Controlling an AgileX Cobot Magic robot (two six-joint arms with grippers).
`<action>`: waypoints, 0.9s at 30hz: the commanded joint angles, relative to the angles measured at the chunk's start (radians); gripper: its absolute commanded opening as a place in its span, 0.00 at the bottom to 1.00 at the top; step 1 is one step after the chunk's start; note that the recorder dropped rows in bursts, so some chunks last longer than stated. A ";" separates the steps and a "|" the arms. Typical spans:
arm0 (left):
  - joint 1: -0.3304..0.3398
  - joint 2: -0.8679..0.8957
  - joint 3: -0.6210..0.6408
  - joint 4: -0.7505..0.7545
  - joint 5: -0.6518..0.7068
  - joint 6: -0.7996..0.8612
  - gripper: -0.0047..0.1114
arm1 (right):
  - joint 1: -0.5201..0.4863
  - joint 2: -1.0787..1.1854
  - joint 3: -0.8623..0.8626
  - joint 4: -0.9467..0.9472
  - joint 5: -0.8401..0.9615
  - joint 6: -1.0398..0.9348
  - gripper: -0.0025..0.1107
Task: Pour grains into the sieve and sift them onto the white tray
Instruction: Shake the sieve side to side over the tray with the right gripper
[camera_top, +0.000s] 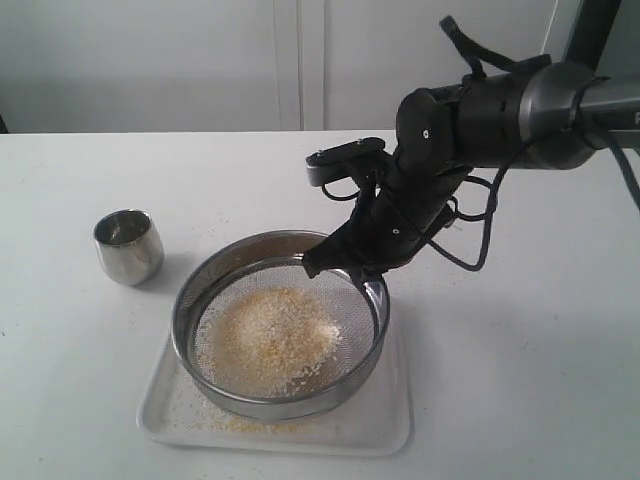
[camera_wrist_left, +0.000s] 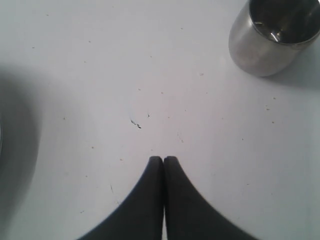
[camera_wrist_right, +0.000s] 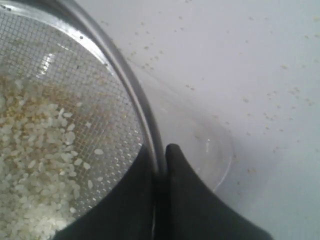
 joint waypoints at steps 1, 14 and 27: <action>0.003 -0.010 0.008 0.000 0.006 -0.004 0.04 | 0.002 -0.020 -0.002 0.052 -0.003 -0.054 0.02; 0.003 -0.010 0.008 0.000 0.006 -0.004 0.04 | -0.067 -0.028 0.000 0.125 -0.023 -0.078 0.02; 0.003 -0.010 0.008 0.000 0.006 -0.004 0.04 | -0.096 -0.036 0.000 0.153 -0.029 -0.076 0.02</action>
